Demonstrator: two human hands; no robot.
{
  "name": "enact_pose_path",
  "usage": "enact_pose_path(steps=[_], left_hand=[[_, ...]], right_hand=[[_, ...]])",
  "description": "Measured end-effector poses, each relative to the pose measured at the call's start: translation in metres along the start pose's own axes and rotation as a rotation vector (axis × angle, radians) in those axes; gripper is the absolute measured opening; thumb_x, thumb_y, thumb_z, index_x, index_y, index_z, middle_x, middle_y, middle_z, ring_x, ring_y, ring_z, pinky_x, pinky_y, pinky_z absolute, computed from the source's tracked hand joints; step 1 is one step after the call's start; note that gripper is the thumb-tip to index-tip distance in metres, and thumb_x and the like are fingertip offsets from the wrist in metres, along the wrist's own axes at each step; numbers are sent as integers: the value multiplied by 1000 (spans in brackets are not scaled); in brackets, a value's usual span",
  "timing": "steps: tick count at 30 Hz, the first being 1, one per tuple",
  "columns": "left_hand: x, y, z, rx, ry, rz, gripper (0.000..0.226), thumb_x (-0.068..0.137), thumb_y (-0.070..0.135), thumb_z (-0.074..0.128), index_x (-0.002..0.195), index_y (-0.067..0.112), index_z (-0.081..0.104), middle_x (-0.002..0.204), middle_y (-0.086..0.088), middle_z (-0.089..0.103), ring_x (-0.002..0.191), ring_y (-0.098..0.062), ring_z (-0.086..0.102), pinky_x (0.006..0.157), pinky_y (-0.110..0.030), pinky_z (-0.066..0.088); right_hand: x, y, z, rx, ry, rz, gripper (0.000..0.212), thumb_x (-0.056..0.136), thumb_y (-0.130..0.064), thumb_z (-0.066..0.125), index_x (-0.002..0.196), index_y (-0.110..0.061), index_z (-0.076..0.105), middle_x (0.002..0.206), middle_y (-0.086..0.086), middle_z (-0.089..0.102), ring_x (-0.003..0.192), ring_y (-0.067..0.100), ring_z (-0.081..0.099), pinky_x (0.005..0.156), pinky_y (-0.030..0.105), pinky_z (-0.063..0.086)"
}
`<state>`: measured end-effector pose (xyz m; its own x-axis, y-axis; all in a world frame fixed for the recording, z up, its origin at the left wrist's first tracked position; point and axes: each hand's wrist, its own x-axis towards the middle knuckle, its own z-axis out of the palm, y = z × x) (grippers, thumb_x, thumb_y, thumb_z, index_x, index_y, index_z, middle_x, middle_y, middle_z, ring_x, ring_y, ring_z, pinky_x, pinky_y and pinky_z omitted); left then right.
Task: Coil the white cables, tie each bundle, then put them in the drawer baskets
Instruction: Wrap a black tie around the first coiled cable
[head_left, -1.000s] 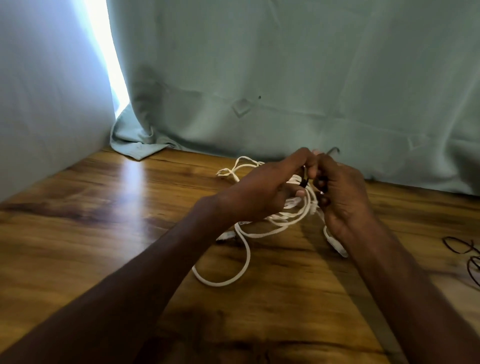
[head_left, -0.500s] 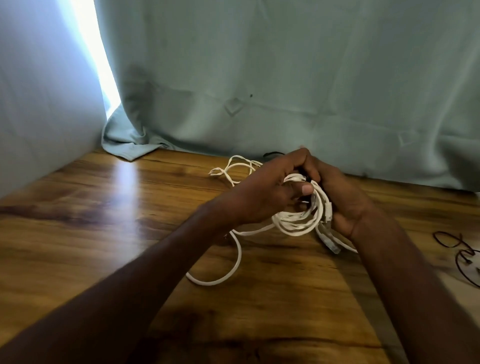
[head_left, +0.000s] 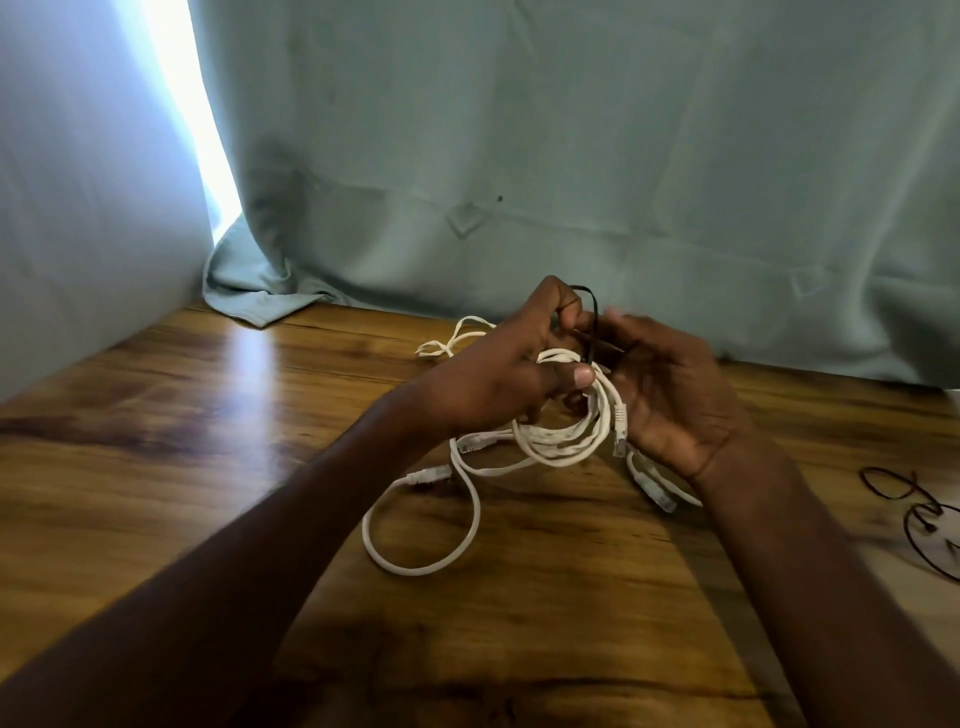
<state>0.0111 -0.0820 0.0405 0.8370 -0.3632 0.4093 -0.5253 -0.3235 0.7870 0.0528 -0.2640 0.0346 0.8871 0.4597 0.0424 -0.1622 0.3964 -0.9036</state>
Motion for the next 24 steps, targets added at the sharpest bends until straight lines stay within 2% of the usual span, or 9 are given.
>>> enact_pose_path(steps=[2, 5, 9, 11, 14, 17, 18, 22, 24], left_hand=[[1, -2, 1, 12, -4, 2, 30, 100, 4, 60, 113, 10, 34, 97, -34, 57, 55, -7, 51, 45, -26, 44], [-1, -1, 2, 68, -42, 29, 30, 99, -1, 59, 116, 8, 36, 97, -28, 59, 53, 0, 52, 49, -20, 44], [0, 0, 5, 177, -43, 66, 36, 95, -6, 63, 124, 3, 43, 94, 4, 57, 74, 10, 59, 65, -6, 43], [2, -2, 9, 274, -26, 78, 35, 93, -2, 67, 120, 8, 47, 94, 9, 59, 84, 5, 60, 72, -9, 43], [4, -8, 17, 449, 31, 124, 37, 91, -2, 68, 114, 18, 48, 88, 11, 60, 78, 10, 60, 64, -10, 44], [4, -7, 25, 627, 73, 161, 38, 92, 0, 66, 119, 21, 49, 90, 6, 63, 72, 1, 60, 59, -22, 45], [3, -6, 26, 684, 95, 169, 37, 93, 2, 65, 122, 19, 51, 93, 5, 64, 72, -4, 56, 59, -25, 42], [0, -3, 32, 777, 187, 245, 35, 95, 11, 64, 129, 13, 58, 116, -7, 70, 95, -24, 64, 74, -30, 41], [0, -3, 36, 810, 221, 230, 33, 96, 14, 63, 129, 11, 59, 117, -9, 69, 98, -27, 64, 74, -29, 35]], right_hand=[[2, 3, 2, -110, 58, -46, 26, 97, -20, 63, 115, -3, 70, 112, 20, 70, 108, 38, 63, 110, 58, 41], [5, 7, 5, -182, 152, -78, 34, 94, -19, 67, 120, 2, 70, 116, 25, 71, 106, 39, 64, 109, 61, 43], [11, 14, 2, -159, 242, -81, 44, 85, -9, 73, 123, 12, 65, 117, 30, 72, 99, 41, 69, 102, 60, 53], [13, 15, 0, -161, 247, -61, 41, 77, -6, 75, 113, 11, 68, 108, 31, 71, 91, 39, 70, 96, 58, 56], [17, 11, -3, -122, 215, -7, 19, 73, -2, 71, 92, 2, 69, 93, 25, 70, 70, 30, 71, 77, 46, 60], [20, 9, -7, -93, 199, 18, 43, 62, -3, 67, 105, 3, 64, 90, 23, 68, 67, 28, 69, 69, 40, 60], [21, 9, -8, -77, 194, 23, 43, 63, -2, 66, 106, 3, 64, 88, 22, 67, 67, 27, 67, 71, 40, 59], [21, 12, -8, -29, 188, 40, 10, 78, -2, 68, 86, 2, 73, 87, 20, 66, 78, 28, 63, 107, 47, 42], [21, 14, -7, -63, 182, 49, 10, 82, -5, 70, 75, -4, 77, 86, 18, 69, 78, 27, 66, 104, 45, 48]])
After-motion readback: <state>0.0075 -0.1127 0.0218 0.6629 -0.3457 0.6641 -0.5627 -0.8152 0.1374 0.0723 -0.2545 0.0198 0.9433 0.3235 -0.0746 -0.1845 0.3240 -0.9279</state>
